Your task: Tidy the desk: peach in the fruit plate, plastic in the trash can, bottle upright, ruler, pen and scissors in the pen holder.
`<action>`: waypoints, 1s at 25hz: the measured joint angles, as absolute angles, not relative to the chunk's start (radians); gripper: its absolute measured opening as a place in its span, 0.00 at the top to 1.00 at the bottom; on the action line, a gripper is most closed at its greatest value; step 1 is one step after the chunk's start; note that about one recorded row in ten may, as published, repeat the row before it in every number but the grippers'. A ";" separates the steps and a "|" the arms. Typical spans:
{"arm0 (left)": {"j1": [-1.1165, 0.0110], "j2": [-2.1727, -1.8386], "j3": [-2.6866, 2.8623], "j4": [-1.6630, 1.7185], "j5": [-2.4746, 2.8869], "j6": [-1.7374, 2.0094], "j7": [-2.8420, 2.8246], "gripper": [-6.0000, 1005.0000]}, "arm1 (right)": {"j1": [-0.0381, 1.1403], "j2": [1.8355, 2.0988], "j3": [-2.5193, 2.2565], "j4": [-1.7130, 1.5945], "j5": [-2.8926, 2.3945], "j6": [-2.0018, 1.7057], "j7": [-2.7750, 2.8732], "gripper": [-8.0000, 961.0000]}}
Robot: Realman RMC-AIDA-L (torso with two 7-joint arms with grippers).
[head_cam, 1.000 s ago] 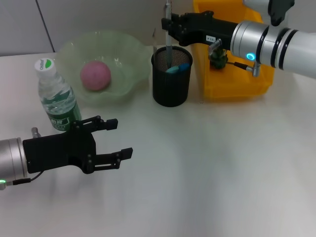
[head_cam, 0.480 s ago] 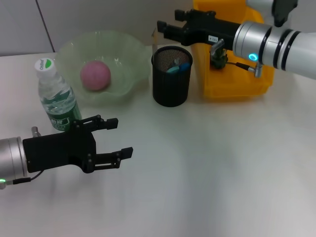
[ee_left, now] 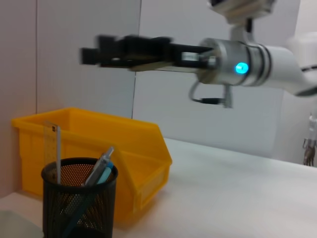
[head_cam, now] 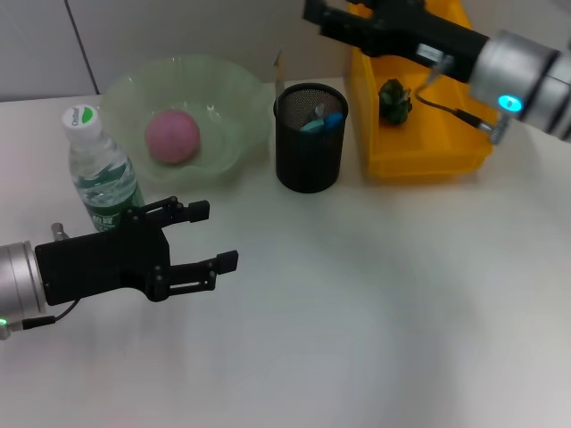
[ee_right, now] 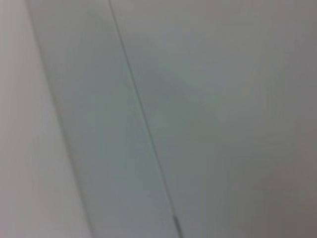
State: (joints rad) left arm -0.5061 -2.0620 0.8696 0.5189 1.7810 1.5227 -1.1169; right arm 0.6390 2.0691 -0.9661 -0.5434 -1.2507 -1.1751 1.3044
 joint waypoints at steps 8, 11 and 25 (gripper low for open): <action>-0.511 -2.059 0.871 0.520 1.769 1.598 -1.208 0.17 | 0.504 1.973 -0.969 -0.520 -1.324 -1.593 1.420 0.14; -0.520 -2.059 0.884 0.519 1.774 1.615 -1.264 0.17 | 0.483 1.950 -0.964 -0.516 -1.440 -1.677 1.425 0.14; -0.543 -2.056 0.946 0.526 1.840 1.662 -1.382 0.17 | 0.489 1.943 -0.962 -0.526 -1.791 -1.710 1.415 0.14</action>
